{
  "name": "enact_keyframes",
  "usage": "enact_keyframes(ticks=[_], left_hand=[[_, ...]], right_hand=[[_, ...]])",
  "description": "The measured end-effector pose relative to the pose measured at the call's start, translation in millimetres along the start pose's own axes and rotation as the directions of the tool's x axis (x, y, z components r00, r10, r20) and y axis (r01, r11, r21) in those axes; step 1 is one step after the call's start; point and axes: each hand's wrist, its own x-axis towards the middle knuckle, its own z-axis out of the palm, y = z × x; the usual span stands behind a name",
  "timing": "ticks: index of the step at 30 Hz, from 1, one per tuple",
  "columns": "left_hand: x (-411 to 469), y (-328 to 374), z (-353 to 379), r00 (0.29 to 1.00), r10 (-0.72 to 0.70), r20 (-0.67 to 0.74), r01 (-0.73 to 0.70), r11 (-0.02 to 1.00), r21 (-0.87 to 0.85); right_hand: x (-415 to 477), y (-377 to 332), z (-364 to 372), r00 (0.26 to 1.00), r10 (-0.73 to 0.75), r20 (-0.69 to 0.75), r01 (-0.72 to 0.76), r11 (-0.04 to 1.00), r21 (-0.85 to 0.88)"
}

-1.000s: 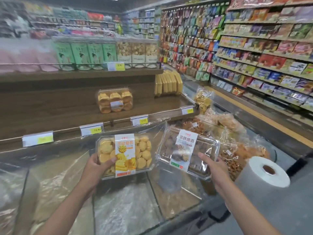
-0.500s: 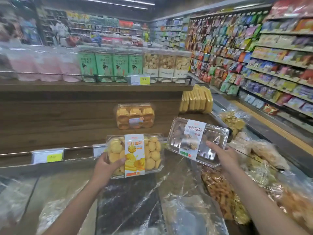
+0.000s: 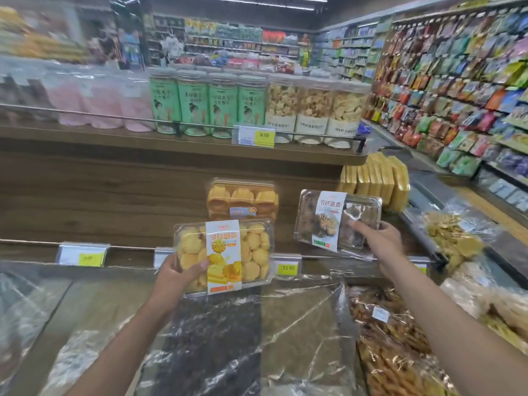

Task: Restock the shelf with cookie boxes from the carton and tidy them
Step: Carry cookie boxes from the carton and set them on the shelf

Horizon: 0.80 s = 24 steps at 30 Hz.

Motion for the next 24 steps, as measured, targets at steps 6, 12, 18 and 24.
enact_keyframes(ticks=[6,12,18,24], left_hand=[[2.4,4.1,15.7,0.999,0.036,-0.01,-0.036,0.999,-0.014],[10.2,3.2,16.3,0.999,0.029,0.016,-0.028,0.998,-0.057],[17.3,-2.7,11.9,0.999,0.021,0.036,-0.018,0.996,-0.082],[17.8,4.5,12.7,0.998,0.005,0.059,-0.004,1.0,-0.027]], right_hand=[[43.4,21.8,16.5,0.999,0.001,0.049,-0.001,1.0,0.002],[81.2,34.3,13.3,0.982,0.014,0.187,-0.022,0.999,0.039],[107.8,34.1,10.8,0.956,-0.001,0.293,-0.012,0.999,0.045],[132.7,44.6,18.9,0.941,-0.003,0.338,-0.015,0.999,0.052]])
